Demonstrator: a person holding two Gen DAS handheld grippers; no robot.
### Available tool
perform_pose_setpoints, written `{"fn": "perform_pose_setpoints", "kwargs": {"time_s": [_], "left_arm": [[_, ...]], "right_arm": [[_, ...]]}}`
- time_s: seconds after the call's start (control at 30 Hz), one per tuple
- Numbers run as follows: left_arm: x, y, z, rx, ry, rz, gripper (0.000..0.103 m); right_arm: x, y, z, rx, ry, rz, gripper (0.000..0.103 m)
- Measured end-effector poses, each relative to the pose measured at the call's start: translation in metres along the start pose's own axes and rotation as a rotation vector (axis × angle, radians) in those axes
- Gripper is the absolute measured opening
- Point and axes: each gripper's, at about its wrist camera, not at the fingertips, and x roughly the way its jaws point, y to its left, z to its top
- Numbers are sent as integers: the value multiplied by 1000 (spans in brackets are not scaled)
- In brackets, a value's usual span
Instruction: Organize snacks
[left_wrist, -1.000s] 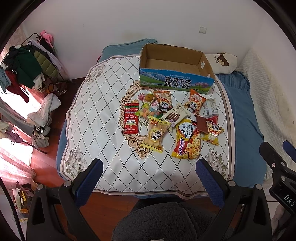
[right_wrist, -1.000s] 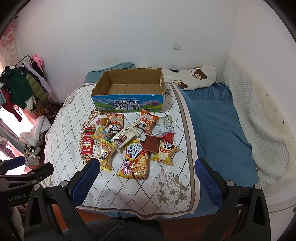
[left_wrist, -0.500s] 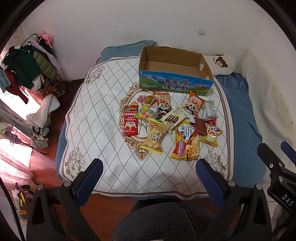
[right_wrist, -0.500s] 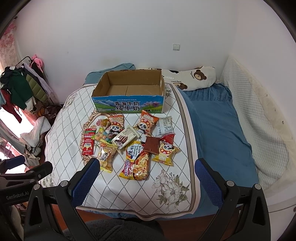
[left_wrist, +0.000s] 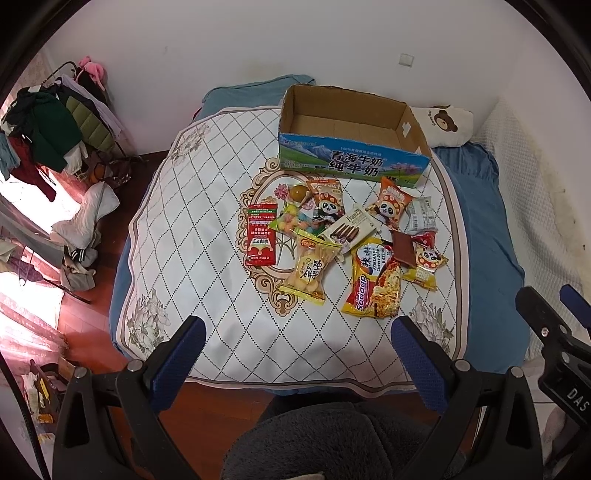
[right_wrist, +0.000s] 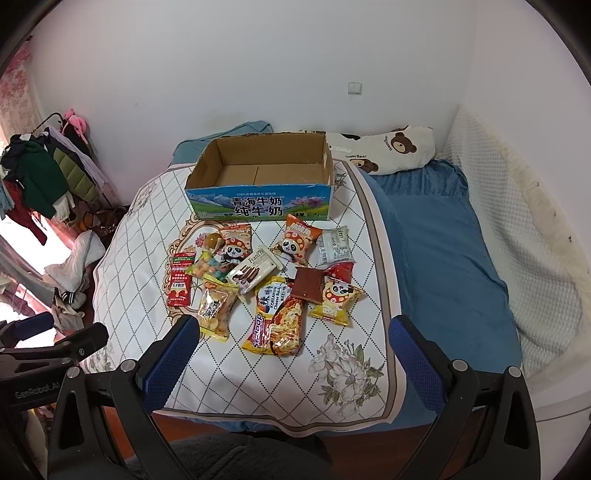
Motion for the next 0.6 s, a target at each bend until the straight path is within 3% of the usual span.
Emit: {"fn": "perform_pose_setpoints", "kwargs": {"time_s": [0.17,0.3,0.33,0.43,0.6], "left_arm": [[25,5,12,0,-21,54,103],[67,7,29,58,-17,131,103],[85,6,34,87,5,167,103],[126,1,42,159,45,183,103],[223,-25,55,302,197,155,103]], "right_arm": [[24,-8,0,35,24,25,103],[76,-21,1,105,95,54,103],[91,-23,1,119,114,55,103],[136,-30,-3,147,172,60,103],[236,-41,-20,186,334,56,103]]}}
